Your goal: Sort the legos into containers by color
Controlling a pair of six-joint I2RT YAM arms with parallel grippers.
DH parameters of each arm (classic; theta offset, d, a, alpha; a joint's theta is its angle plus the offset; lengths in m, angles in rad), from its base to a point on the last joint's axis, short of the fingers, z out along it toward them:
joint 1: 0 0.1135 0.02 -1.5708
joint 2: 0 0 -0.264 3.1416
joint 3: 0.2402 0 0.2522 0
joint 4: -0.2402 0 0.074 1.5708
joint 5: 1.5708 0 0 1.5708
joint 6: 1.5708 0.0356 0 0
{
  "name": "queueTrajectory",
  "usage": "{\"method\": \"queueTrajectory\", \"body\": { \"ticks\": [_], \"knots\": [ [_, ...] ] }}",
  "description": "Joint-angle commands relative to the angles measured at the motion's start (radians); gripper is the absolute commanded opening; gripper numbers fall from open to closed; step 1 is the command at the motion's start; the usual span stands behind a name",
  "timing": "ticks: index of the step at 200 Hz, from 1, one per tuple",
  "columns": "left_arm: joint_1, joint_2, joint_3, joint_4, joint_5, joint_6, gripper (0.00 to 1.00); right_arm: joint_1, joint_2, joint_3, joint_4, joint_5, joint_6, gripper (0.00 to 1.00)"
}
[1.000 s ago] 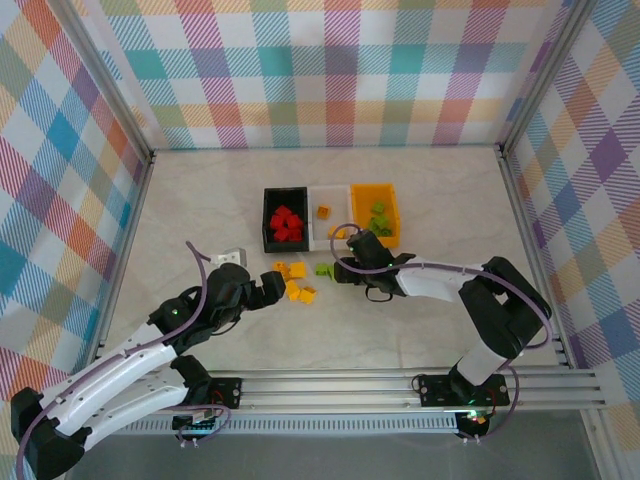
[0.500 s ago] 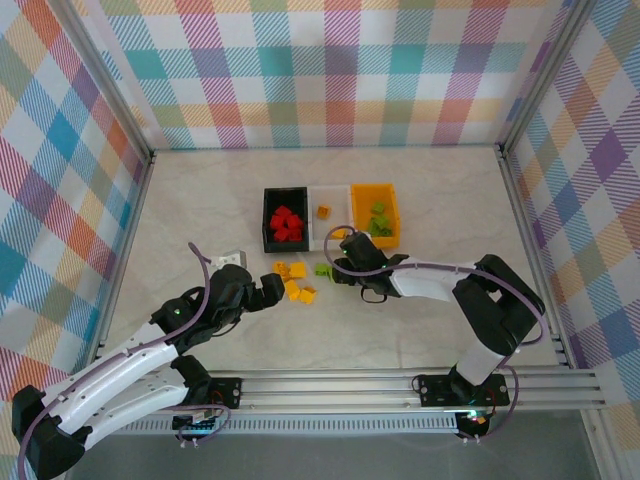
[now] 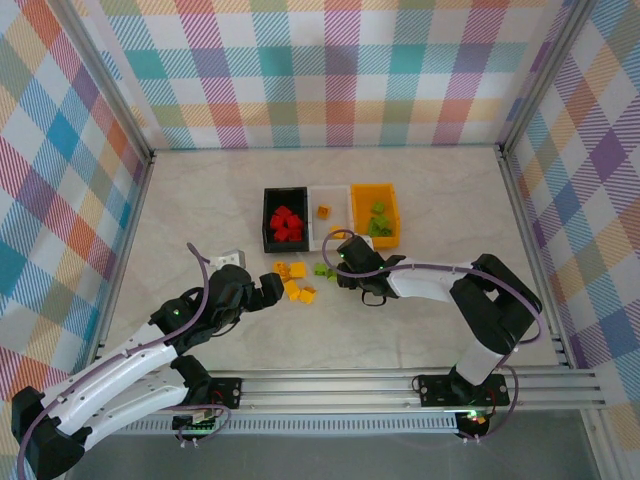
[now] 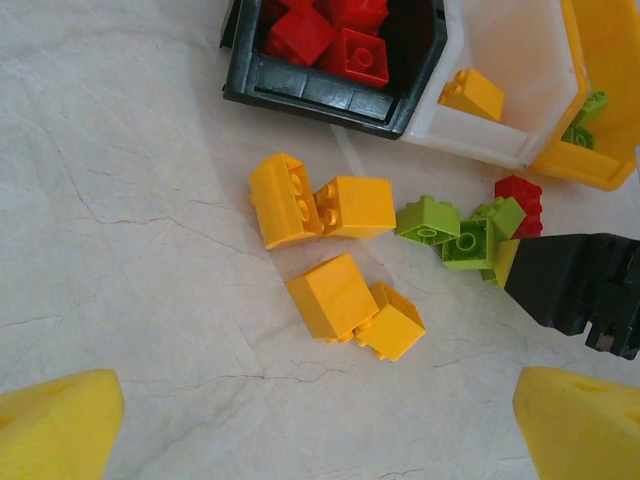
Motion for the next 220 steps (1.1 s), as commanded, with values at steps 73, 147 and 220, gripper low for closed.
{"method": "queueTrajectory", "body": {
  "ticks": [73, 147, 220],
  "knots": [
    [-0.004, 0.014, 0.006, -0.018, -0.028, 0.031, 1.00, -0.037, -0.323, 0.014, -0.118, 0.066, -0.056, 0.33],
    [-0.004, 0.026, -0.007, -0.015, -0.011, 0.021, 1.00, -0.286, -0.020, 0.364, -0.202, 0.015, -0.137, 0.32],
    [-0.004, 0.016, -0.007, -0.042, -0.016, 0.040, 1.00, -0.285, 0.077, 0.516, -0.210, -0.054, -0.166, 0.71]
  ]
}}
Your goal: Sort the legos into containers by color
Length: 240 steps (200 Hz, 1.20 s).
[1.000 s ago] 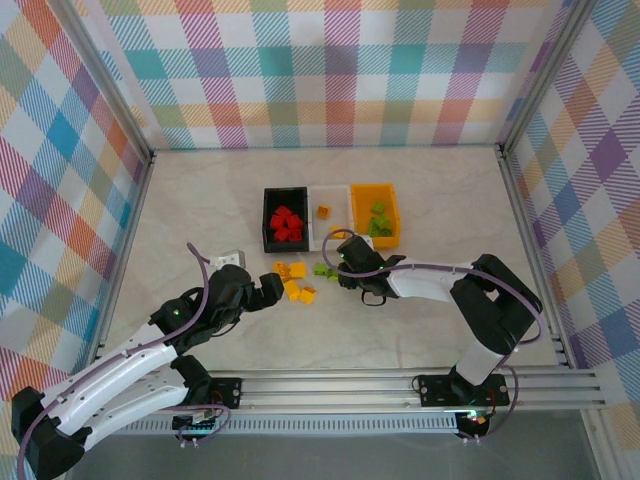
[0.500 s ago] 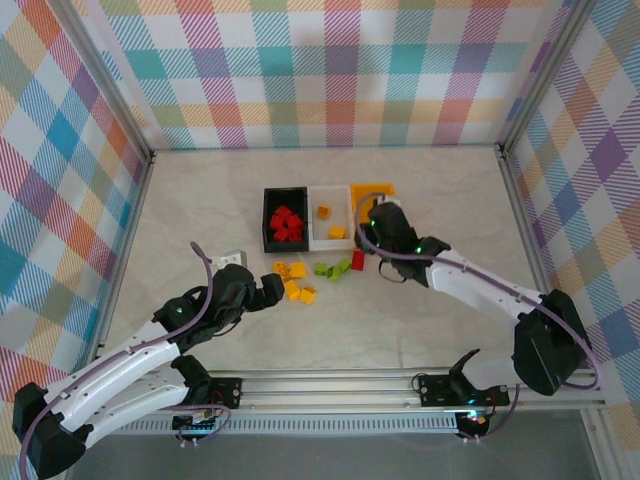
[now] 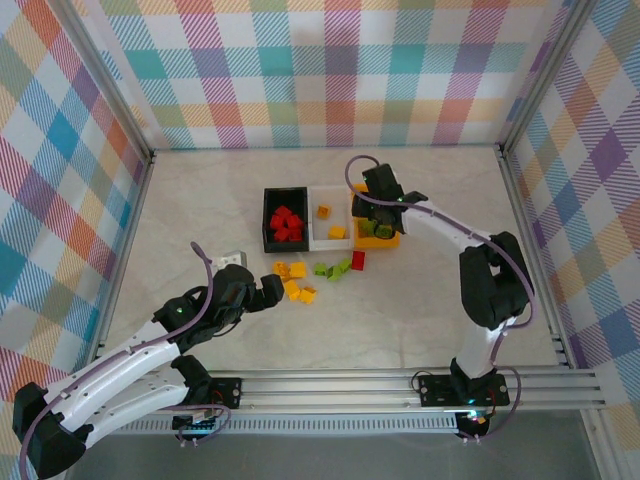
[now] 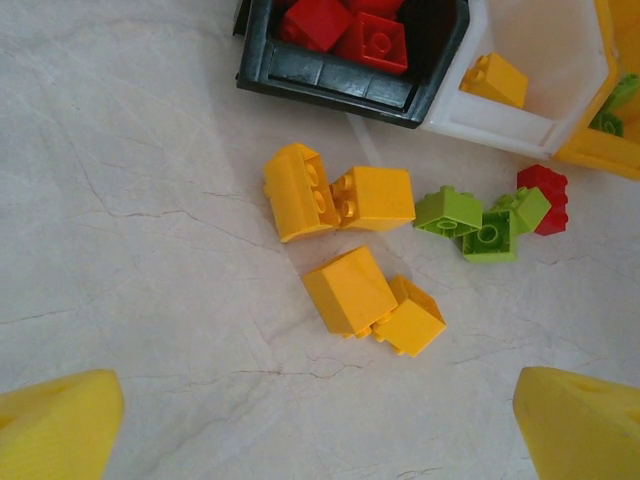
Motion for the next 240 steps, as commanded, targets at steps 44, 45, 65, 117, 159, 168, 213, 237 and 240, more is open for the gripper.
{"method": "queueTrajectory", "body": {
  "ticks": [44, 45, 65, 117, 159, 168, 213, 237, 240],
  "knots": [
    [-0.012, 0.117, -0.009, 0.037, 0.077, 0.090, 1.00, 0.109, -0.249, -0.202, 0.058, -0.047, 0.003, 0.76],
    [-0.014, 0.124, -0.009, 0.040, 0.077, 0.090, 1.00, 0.111, -0.253, -0.208, 0.059, -0.047, 0.005, 0.76],
    [-0.065, 0.251, 0.016, 0.060, 0.047, 0.101, 1.00, 0.165, -0.331, -0.333, 0.096, -0.047, 0.029, 0.76],
    [-0.103, 0.490, 0.085, 0.108, -0.057, 0.135, 0.95, 0.259, -0.438, -0.513, 0.143, -0.068, 0.069, 0.78],
    [-0.064, 0.596, 0.129, 0.219, -0.042, 0.148, 0.92, 0.268, -0.478, -0.550, 0.142, -0.050, 0.080, 0.78],
    [-0.053, 0.609, 0.136, 0.242, -0.032, 0.143, 0.90, 0.268, -0.489, -0.556, 0.142, -0.046, 0.081, 0.78],
    [-0.022, 0.701, 0.175, 0.275, -0.042, 0.118, 0.78, 0.269, -0.535, -0.569, 0.132, -0.028, 0.071, 0.78],
    [-0.012, 0.736, 0.172, 0.236, -0.076, 0.103, 0.73, 0.269, -0.557, -0.577, 0.133, -0.022, 0.066, 0.78],
    [-0.012, 0.736, 0.169, 0.235, -0.079, 0.101, 0.73, 0.269, -0.561, -0.578, 0.133, -0.021, 0.066, 0.78]
  ]
}}
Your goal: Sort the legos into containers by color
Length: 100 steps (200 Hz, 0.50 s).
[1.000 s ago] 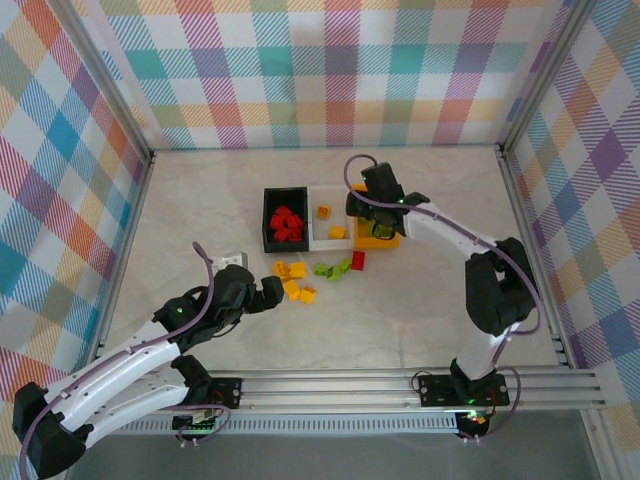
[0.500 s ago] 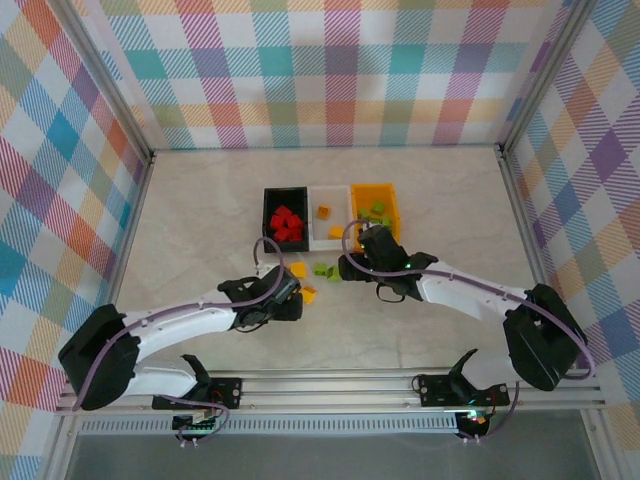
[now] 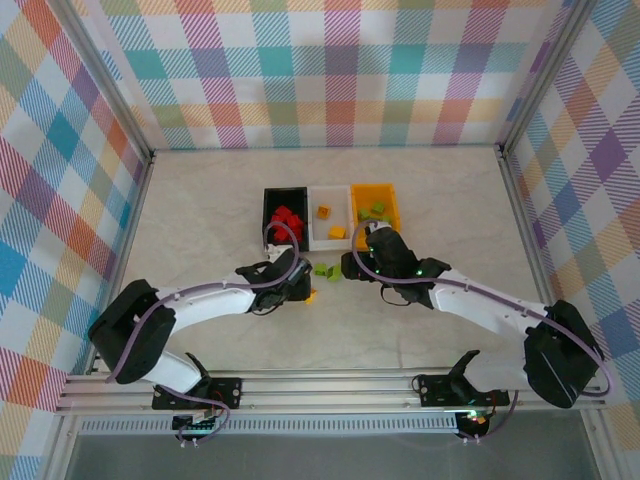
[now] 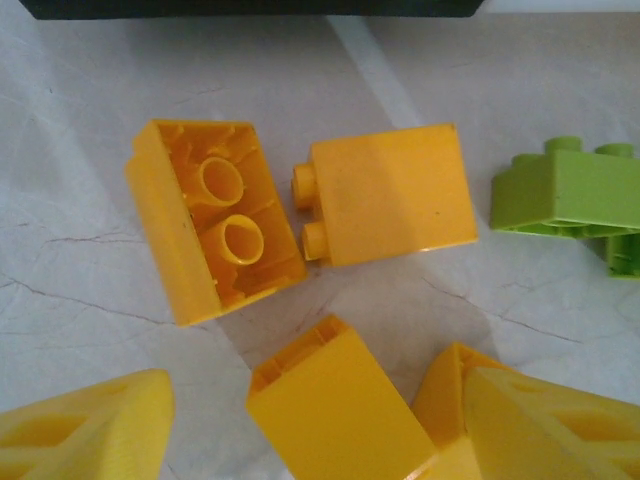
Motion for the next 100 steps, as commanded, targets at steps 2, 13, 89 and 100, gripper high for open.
{"method": "queueTrajectory", "body": {
  "ticks": [2, 13, 89, 100],
  "knots": [
    [0.012, 0.024, 0.008, -0.030, -0.045, -0.019, 0.72, 0.005, -0.036, -0.024, 0.016, 0.022, 0.001, 0.78],
    [0.014, 0.018, -0.008, -0.031, -0.048, -0.024, 0.70, 0.005, -0.044, -0.025, 0.011, 0.029, -0.002, 0.78],
    [0.020, 0.030, -0.045, -0.033, -0.043, -0.024, 0.52, 0.004, -0.056, -0.048, 0.020, 0.036, 0.012, 0.79],
    [0.021, 0.033, -0.043, -0.030, -0.041, -0.023, 0.47, 0.004, -0.059, -0.051, 0.017, 0.040, 0.013, 0.79]
  ]
}}
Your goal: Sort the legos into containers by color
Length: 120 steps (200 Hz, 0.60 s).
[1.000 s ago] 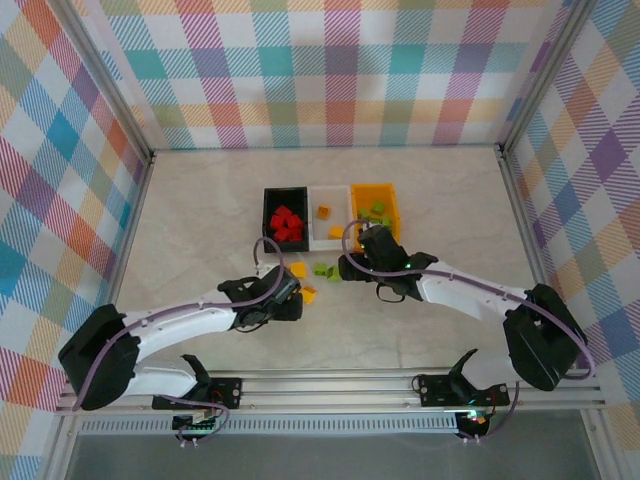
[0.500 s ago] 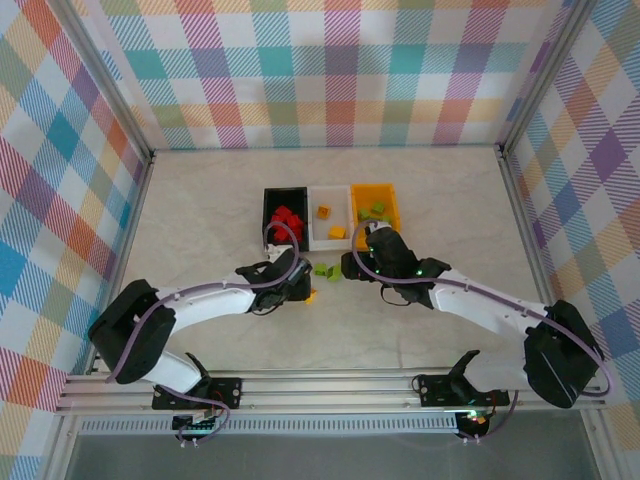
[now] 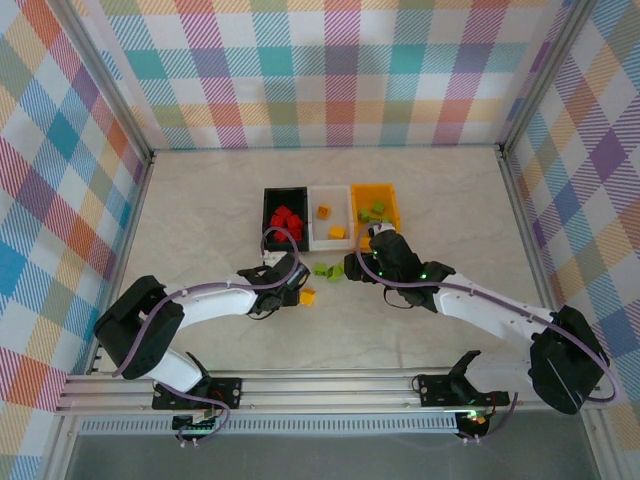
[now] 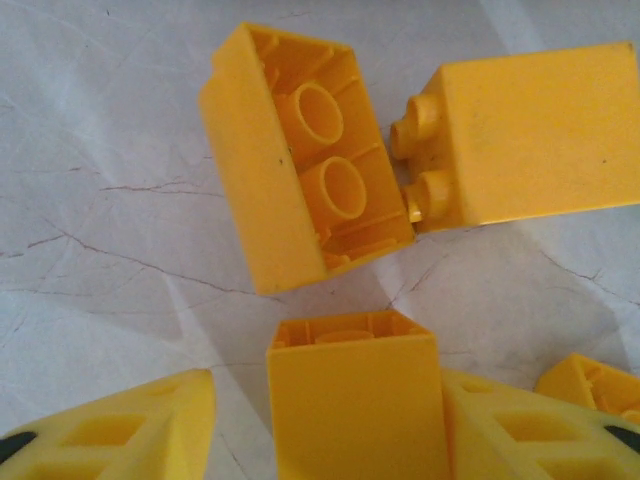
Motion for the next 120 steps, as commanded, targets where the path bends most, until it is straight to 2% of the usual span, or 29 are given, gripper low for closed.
{"method": "queueTrajectory", "body": {
  "ticks": [1, 43, 62, 82, 120],
  "knots": [
    [0.010, 0.012, -0.002, -0.016, -0.018, 0.000, 0.47, 0.005, -0.029, -0.021, 0.011, 0.026, 0.013, 0.79],
    [0.005, -0.026, 0.017, -0.055, -0.011, -0.002, 0.26, 0.004, -0.042, -0.036, 0.008, 0.029, 0.030, 0.79],
    [-0.017, -0.111, 0.044, -0.110, 0.018, -0.014, 0.25, 0.004, -0.034, -0.041, -0.005, 0.033, 0.053, 0.79],
    [-0.043, -0.163, 0.149, -0.173, 0.037, 0.016, 0.26, 0.004, -0.041, -0.081, 0.005, 0.037, 0.081, 0.79],
    [-0.031, 0.018, 0.451, -0.189, 0.040, 0.103, 0.27, 0.004, -0.042, -0.136, -0.003, 0.041, 0.115, 0.79]
  ]
}}
